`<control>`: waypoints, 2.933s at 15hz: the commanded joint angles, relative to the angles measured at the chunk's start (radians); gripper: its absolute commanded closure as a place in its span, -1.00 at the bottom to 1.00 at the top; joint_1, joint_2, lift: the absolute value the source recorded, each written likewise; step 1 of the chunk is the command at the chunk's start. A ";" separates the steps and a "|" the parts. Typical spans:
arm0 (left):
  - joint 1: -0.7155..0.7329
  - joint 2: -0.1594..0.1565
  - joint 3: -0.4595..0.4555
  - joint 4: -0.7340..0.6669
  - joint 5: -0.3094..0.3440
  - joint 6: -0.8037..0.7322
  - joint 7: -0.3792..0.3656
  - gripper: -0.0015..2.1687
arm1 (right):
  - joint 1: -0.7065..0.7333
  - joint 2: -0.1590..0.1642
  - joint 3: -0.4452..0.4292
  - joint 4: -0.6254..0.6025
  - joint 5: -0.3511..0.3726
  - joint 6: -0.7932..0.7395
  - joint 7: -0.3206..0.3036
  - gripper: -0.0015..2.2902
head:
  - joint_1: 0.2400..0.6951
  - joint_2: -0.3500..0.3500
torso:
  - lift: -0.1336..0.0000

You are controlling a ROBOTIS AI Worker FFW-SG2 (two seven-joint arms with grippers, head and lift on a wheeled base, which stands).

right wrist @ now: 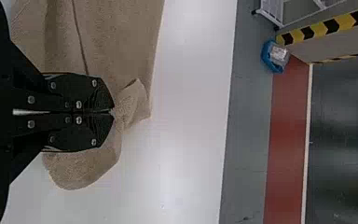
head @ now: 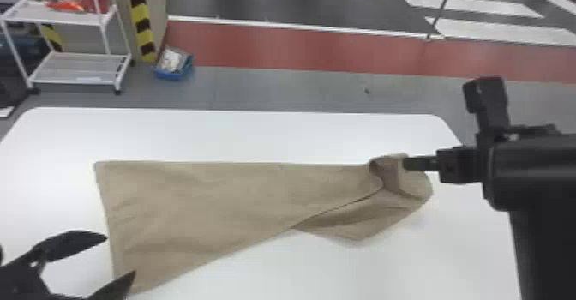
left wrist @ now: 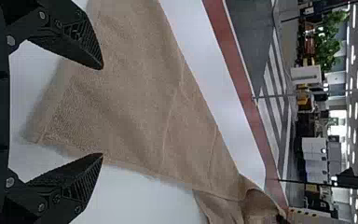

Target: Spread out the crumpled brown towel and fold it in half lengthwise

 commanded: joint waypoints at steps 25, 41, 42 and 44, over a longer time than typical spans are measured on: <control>-0.025 0.006 -0.084 0.069 -0.125 0.120 -0.071 -0.11 | -0.030 0.008 -0.002 0.025 -0.005 0.006 -0.009 0.42 | 1.00 -0.50 | -0.86; -0.404 0.003 0.054 -0.133 -0.097 0.589 -0.094 0.43 | 0.052 -0.147 -0.076 -0.006 -0.031 -0.579 0.307 0.42 | 1.00 -0.18 | -0.86; -0.482 0.010 0.034 -0.092 -0.122 0.638 -0.093 0.43 | 0.049 -0.176 -0.062 0.011 -0.005 -0.609 0.359 0.42 | 1.00 -0.15 | -0.86; -0.627 0.025 0.005 0.016 -0.151 0.678 -0.088 0.43 | 0.016 -0.219 -0.020 0.061 0.066 -0.646 0.391 0.42 | 1.00 -0.12 | -0.86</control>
